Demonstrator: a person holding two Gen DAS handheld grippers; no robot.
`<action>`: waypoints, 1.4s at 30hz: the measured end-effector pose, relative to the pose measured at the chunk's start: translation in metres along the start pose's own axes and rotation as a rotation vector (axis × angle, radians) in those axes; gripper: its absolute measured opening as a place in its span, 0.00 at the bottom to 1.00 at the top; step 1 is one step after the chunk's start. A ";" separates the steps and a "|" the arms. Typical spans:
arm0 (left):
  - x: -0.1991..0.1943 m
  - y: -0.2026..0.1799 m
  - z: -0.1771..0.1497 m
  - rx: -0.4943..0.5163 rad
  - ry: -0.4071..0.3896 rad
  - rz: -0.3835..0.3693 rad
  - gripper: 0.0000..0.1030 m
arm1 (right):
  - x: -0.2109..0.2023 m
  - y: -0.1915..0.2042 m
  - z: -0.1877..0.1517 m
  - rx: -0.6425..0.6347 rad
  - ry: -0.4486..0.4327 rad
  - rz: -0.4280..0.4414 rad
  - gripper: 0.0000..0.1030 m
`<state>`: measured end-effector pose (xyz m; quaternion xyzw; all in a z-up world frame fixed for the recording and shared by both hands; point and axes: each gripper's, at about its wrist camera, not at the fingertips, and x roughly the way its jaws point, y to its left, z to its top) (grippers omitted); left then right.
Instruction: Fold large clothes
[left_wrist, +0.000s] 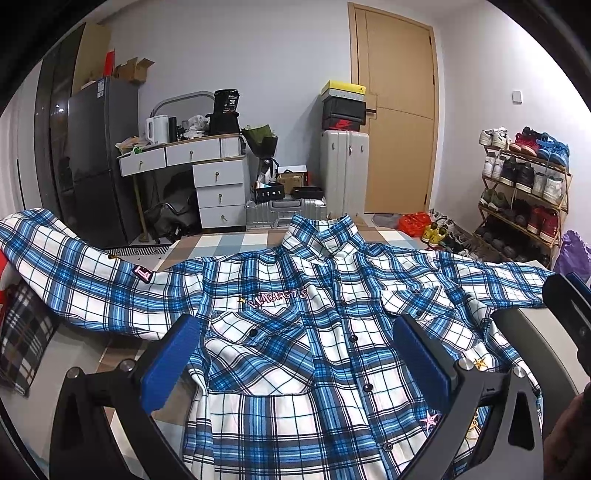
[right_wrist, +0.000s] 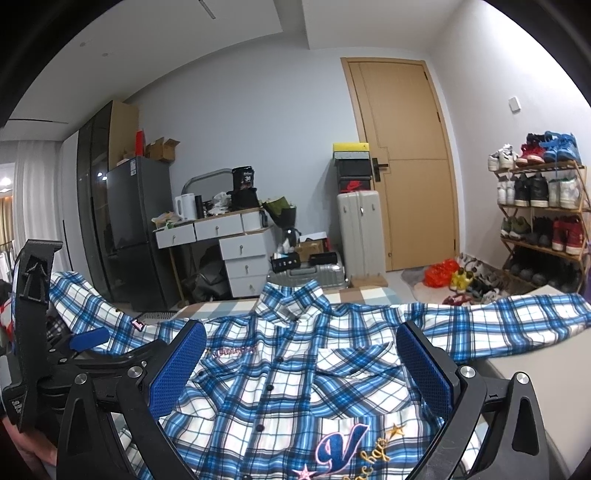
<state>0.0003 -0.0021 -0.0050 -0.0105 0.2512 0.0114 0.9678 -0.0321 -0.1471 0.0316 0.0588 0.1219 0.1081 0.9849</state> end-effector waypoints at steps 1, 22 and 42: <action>0.000 0.000 0.000 0.000 0.000 -0.002 0.99 | 0.000 -0.001 0.000 0.002 0.001 -0.001 1.00; 0.010 -0.010 -0.006 0.040 0.052 -0.023 0.99 | 0.009 -0.171 0.045 0.346 0.143 -0.121 1.00; 0.025 -0.022 -0.011 0.101 0.120 -0.036 0.99 | 0.037 -0.530 -0.005 0.931 0.457 -0.529 0.92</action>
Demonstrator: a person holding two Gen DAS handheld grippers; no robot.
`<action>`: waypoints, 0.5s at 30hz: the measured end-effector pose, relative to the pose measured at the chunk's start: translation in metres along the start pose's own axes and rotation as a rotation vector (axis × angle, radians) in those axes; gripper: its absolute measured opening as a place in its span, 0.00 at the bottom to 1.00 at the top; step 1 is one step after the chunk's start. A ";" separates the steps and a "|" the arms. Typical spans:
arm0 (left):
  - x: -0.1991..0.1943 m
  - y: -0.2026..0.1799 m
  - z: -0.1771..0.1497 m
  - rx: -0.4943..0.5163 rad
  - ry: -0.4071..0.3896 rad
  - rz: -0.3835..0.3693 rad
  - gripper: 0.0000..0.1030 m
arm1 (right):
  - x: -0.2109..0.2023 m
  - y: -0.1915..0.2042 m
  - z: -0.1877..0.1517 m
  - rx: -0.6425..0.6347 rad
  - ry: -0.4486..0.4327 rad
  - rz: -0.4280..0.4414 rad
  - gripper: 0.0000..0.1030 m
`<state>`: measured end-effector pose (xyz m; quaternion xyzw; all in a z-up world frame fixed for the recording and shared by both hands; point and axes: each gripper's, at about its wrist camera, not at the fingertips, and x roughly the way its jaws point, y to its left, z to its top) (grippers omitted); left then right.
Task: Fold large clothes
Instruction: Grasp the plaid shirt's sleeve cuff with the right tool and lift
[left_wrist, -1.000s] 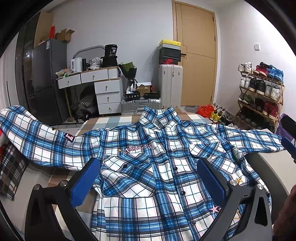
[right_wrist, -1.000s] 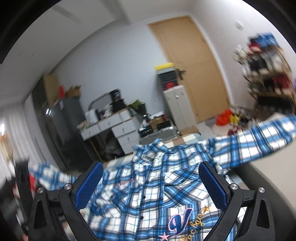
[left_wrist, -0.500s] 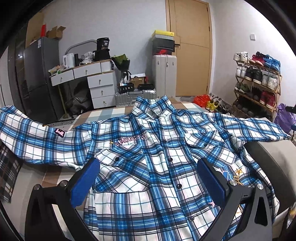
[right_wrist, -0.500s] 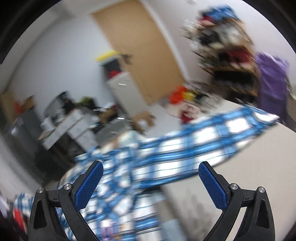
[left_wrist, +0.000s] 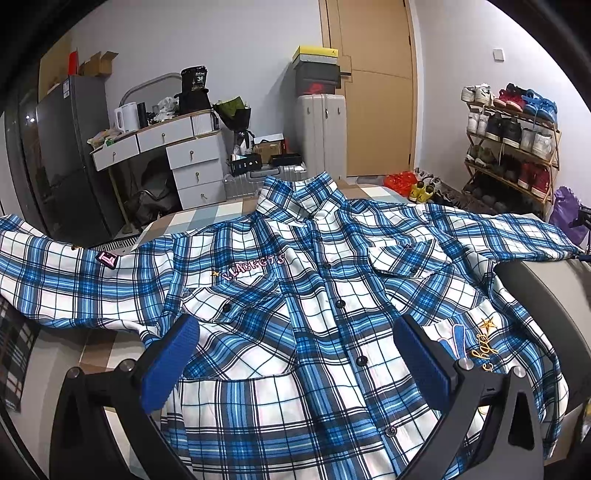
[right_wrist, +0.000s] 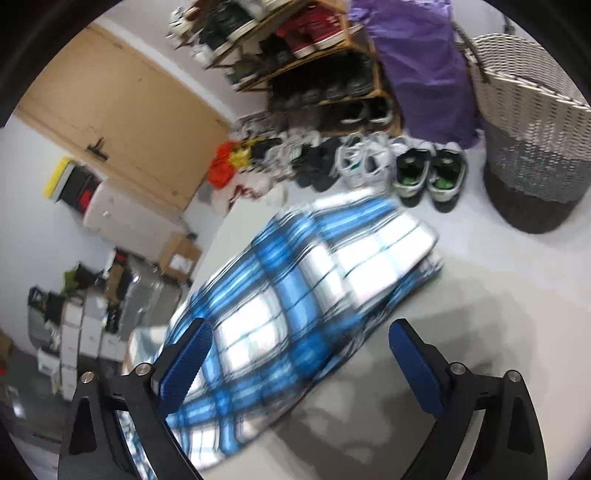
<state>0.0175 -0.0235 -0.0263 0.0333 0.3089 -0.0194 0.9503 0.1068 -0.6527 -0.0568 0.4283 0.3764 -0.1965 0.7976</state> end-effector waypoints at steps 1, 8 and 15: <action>0.000 0.000 0.000 0.001 0.001 -0.003 0.99 | 0.001 0.002 0.003 -0.002 0.002 -0.021 0.90; 0.004 -0.008 -0.004 0.030 0.026 -0.012 0.99 | 0.013 0.029 0.010 -0.160 -0.061 -0.338 0.27; 0.004 -0.003 -0.002 0.015 0.025 -0.002 0.99 | -0.002 0.054 0.006 -0.296 -0.213 -0.373 0.06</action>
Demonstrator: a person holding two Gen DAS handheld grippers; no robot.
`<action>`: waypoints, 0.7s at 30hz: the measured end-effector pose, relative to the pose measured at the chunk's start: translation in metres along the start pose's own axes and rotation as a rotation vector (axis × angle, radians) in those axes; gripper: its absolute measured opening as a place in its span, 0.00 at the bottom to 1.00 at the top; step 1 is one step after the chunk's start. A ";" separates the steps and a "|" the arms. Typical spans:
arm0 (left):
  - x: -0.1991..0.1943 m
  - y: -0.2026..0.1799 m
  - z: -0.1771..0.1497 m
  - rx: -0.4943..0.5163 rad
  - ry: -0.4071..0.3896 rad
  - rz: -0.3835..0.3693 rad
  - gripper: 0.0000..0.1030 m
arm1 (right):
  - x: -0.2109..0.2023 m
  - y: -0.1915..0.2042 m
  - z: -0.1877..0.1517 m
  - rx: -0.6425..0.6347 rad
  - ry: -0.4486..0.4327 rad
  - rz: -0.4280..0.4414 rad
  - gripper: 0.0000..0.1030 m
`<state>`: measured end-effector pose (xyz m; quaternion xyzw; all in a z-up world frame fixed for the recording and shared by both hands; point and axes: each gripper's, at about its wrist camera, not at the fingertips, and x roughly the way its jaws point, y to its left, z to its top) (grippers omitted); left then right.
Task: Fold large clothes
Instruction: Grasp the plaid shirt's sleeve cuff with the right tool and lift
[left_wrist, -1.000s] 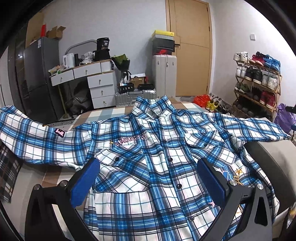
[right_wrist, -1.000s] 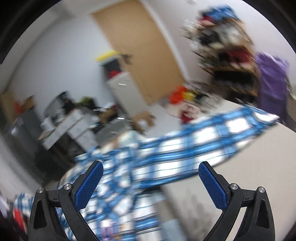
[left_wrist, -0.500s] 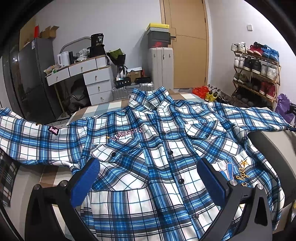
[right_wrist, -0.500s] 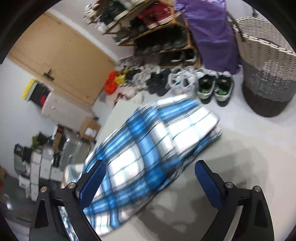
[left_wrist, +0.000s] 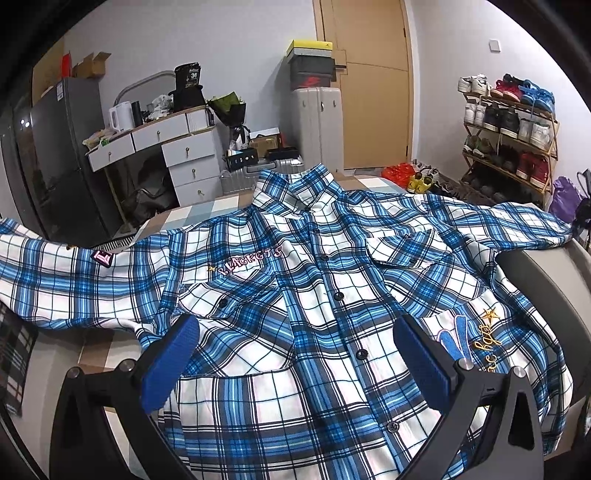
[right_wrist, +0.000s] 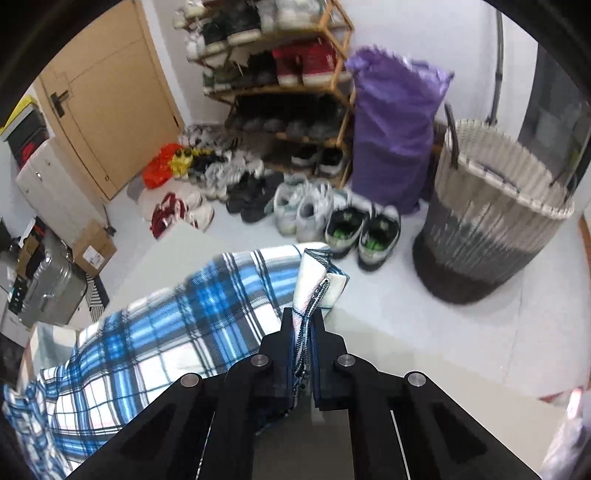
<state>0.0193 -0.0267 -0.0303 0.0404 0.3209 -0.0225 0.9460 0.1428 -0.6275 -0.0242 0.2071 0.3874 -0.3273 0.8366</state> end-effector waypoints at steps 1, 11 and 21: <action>0.000 0.001 0.000 -0.008 0.001 -0.003 0.99 | -0.007 0.006 0.003 -0.032 -0.045 0.002 0.06; -0.022 0.025 0.005 -0.089 -0.065 0.010 0.99 | -0.170 0.122 -0.006 -0.303 -0.404 0.183 0.05; -0.053 0.079 -0.005 -0.178 -0.128 0.060 0.99 | -0.271 0.316 -0.095 -0.541 -0.448 0.517 0.05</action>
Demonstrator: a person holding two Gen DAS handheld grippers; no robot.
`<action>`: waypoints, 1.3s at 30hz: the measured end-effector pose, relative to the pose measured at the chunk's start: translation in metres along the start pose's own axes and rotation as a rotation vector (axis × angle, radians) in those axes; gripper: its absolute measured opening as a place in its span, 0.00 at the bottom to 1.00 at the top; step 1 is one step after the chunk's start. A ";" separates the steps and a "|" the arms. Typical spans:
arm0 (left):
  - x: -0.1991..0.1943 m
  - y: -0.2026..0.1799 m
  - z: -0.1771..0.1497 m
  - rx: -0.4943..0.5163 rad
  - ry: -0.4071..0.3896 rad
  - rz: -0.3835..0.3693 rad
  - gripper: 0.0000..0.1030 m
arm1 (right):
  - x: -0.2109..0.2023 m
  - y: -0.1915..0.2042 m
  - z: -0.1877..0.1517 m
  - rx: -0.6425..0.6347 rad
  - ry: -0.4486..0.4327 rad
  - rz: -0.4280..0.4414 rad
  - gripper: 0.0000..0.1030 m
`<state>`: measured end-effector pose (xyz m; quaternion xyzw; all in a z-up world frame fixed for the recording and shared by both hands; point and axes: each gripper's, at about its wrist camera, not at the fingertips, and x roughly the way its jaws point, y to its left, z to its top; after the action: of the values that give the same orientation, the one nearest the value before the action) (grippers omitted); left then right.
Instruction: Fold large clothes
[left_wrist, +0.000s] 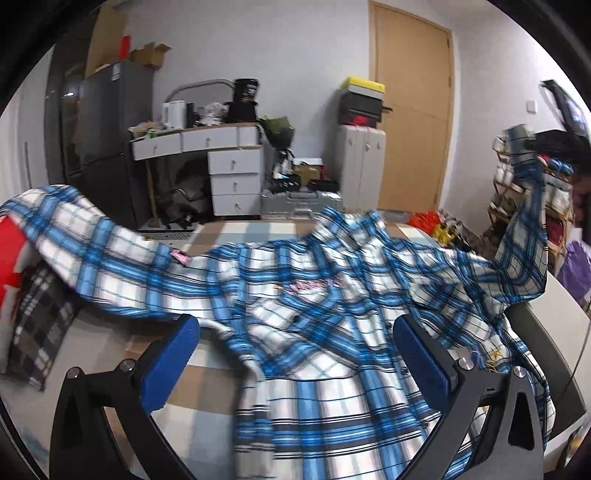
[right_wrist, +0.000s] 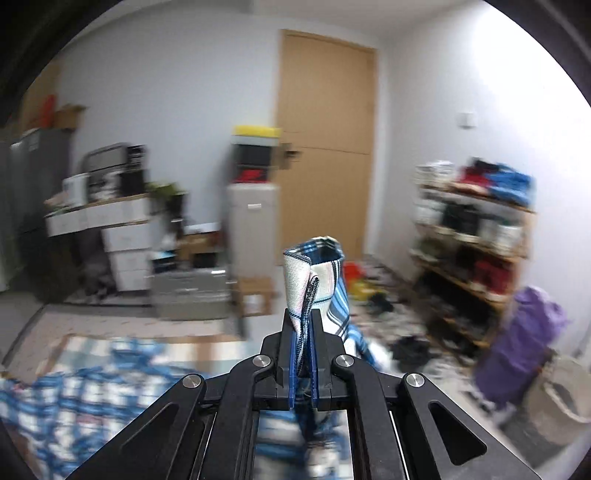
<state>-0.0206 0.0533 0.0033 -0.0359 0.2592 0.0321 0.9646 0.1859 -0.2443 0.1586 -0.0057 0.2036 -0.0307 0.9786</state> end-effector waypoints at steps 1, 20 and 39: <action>-0.004 0.008 0.000 -0.010 -0.007 0.008 0.99 | 0.007 0.026 -0.004 -0.002 0.014 0.044 0.05; -0.023 0.054 0.003 -0.130 -0.042 -0.046 0.99 | 0.157 0.303 -0.225 0.213 0.647 0.606 0.06; -0.026 0.057 -0.002 -0.122 -0.060 -0.039 0.99 | 0.120 0.323 -0.200 0.306 0.717 0.948 1.00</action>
<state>-0.0486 0.1083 0.0121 -0.0985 0.2269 0.0301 0.9685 0.2347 0.0709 -0.0801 0.2366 0.4939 0.3791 0.7459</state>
